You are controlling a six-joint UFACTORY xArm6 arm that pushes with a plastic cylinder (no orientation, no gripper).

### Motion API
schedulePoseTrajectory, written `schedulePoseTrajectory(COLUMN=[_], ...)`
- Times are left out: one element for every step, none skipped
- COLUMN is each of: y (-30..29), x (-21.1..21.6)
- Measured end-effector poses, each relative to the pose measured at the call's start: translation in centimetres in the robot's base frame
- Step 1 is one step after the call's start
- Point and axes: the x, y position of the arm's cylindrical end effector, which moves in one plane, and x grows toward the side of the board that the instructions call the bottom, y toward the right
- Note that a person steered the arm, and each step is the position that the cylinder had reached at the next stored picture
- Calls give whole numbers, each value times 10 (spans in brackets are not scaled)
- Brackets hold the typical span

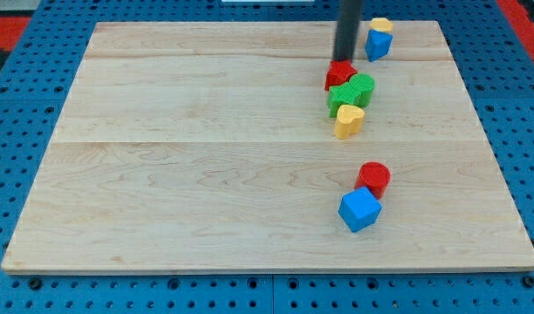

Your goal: Push blue triangle between the yellow heart and red circle

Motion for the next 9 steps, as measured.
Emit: schedulePoseTrajectory(y=[57,56,37,25,-7,-51,-96,-136,-168], x=[0,-51,-72,-66,-31,-2,17,46,61])
